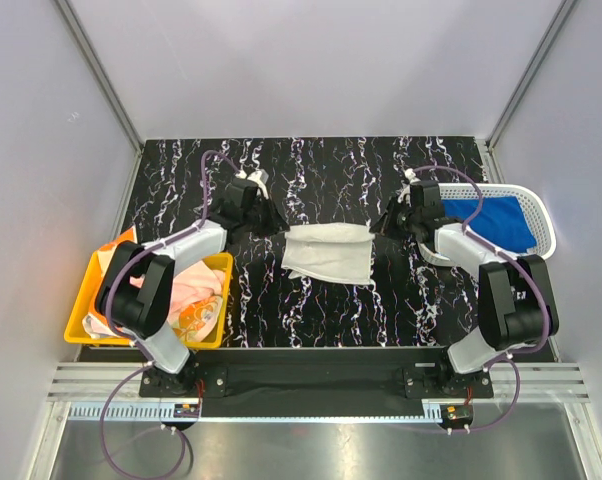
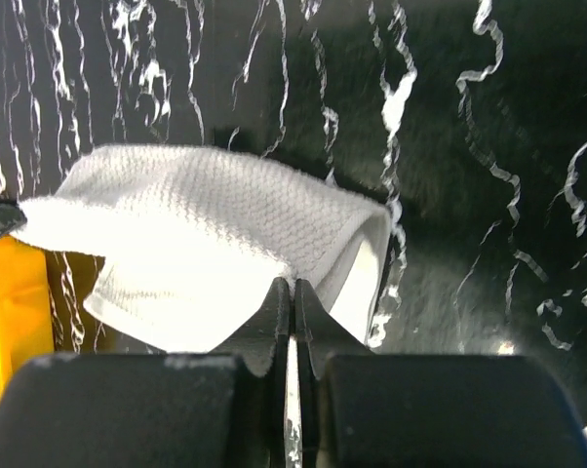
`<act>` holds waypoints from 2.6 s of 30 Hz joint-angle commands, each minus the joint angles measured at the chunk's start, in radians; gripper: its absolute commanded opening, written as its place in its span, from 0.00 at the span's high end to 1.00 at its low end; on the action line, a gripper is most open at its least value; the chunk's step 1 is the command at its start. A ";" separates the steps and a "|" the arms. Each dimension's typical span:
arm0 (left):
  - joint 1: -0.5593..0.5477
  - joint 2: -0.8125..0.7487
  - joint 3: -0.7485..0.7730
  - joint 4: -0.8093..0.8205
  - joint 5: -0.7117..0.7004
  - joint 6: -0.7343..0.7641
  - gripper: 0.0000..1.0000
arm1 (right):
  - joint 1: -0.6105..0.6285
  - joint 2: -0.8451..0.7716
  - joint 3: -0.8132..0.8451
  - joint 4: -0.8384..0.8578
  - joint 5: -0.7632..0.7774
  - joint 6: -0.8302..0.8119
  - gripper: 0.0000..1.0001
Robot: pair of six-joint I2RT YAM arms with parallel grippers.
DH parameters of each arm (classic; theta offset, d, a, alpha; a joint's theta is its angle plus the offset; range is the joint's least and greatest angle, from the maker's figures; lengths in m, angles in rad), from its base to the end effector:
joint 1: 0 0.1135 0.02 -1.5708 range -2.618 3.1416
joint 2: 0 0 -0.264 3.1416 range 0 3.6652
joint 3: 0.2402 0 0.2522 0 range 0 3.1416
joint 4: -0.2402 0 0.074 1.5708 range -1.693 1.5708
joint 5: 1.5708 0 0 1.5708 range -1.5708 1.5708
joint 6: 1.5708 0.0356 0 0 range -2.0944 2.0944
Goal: Fold and stack the towels
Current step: Fold the towel
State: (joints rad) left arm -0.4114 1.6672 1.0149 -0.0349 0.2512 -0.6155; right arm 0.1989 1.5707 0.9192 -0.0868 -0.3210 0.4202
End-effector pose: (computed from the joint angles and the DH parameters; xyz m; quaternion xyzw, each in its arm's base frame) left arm 0.3268 -0.1522 0.2064 -0.0381 0.8977 -0.3070 0.3139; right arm 0.3221 0.0764 0.2041 0.0355 0.9045 0.2608 0.3356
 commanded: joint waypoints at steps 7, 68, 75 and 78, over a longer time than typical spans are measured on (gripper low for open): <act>-0.032 -0.139 -0.098 -0.013 -0.085 0.022 1.00 | 0.066 -0.133 -0.106 0.016 0.031 0.025 1.00; -0.193 -0.196 -0.052 -0.175 -0.174 0.063 0.71 | 0.212 -0.330 -0.227 -0.070 0.184 0.190 0.64; -0.250 -0.089 -0.119 -0.132 -0.187 -0.012 0.90 | 0.249 -0.245 -0.301 0.008 0.151 0.272 0.70; -0.268 -0.067 -0.179 -0.128 -0.211 -0.052 0.96 | 0.249 -0.229 -0.361 0.035 0.161 0.318 0.70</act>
State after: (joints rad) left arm -0.6651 1.5906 0.8719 -0.2031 0.0826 -0.6170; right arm 0.4423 1.3266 0.5983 -0.1024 -0.1661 0.6697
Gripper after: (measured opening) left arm 0.055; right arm 0.300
